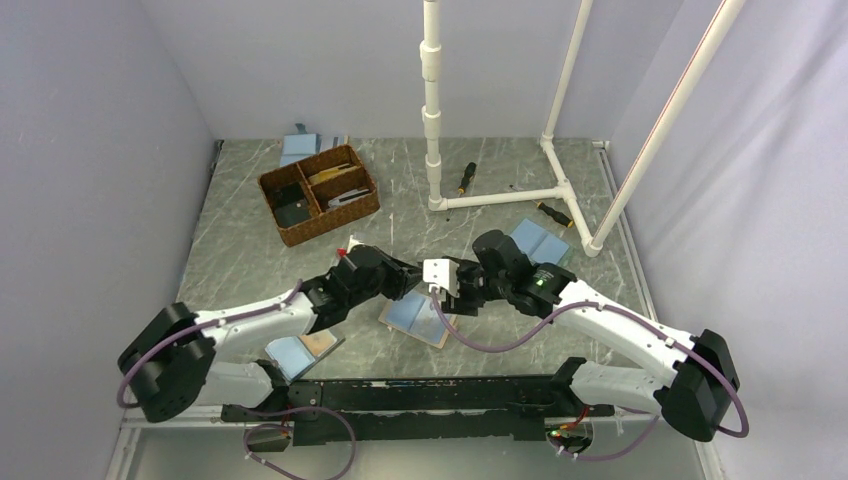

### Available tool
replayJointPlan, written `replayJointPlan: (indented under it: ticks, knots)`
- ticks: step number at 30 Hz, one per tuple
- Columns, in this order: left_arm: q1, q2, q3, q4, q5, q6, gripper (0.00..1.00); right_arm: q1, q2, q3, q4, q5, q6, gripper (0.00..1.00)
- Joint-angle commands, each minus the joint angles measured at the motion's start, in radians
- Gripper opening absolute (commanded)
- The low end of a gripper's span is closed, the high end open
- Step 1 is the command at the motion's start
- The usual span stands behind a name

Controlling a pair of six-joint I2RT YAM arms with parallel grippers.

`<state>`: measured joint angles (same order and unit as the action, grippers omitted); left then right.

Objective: Take the credit cards out of the card holder
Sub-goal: Place the credit card in the storage box.

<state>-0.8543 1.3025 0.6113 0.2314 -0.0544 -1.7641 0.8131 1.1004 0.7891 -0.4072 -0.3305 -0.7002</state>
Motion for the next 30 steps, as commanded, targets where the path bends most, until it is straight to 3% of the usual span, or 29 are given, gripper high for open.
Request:
replayJointPlan:
  ticks: [1, 5, 11, 14, 17, 19, 24, 27, 30]
  knots:
    - [0.009, -0.137, -0.011, -0.127, -0.129, 0.219, 0.00, -0.018, -0.001, 0.065, -0.075, -0.121, -0.033, 0.63]
    - [0.049, -0.248, -0.019, -0.229, -0.174, 0.548, 0.00, -0.050, -0.011, 0.094, -0.144, -0.213, -0.065, 0.66]
    - [0.282, -0.473, -0.058, -0.280, 0.051, 0.969, 0.00, -0.072, -0.014, 0.108, -0.186, -0.233, -0.086, 0.67]
    - [0.416, -0.511, 0.031, -0.391, 0.110, 1.099, 0.00, -0.072, -0.015, 0.107, -0.187, -0.231, -0.082, 0.67]
    - [0.582, -0.419, 0.148, -0.475, 0.232, 1.211, 0.00, -0.072, -0.015, 0.108, -0.186, -0.228, -0.081, 0.67]
    - [0.724, -0.330, 0.210, -0.468, 0.439, 1.253, 0.00, -0.072, -0.014, 0.105, -0.184, -0.222, -0.077, 0.67]
    - [1.071, -0.081, 0.309, -0.306, 0.804, 1.205, 0.00, -0.075, 0.000, 0.104, -0.185, -0.220, -0.071, 0.67]
    - [1.181, 0.083, 0.358, -0.140, 0.934, 1.125, 0.00, -0.075, 0.022, 0.115, -0.196, -0.220, -0.069, 0.67]
    - [1.208, 0.209, 0.443, -0.127, 0.930, 1.125, 0.00, -0.076, 0.025, 0.112, -0.194, -0.221, -0.068, 0.67]
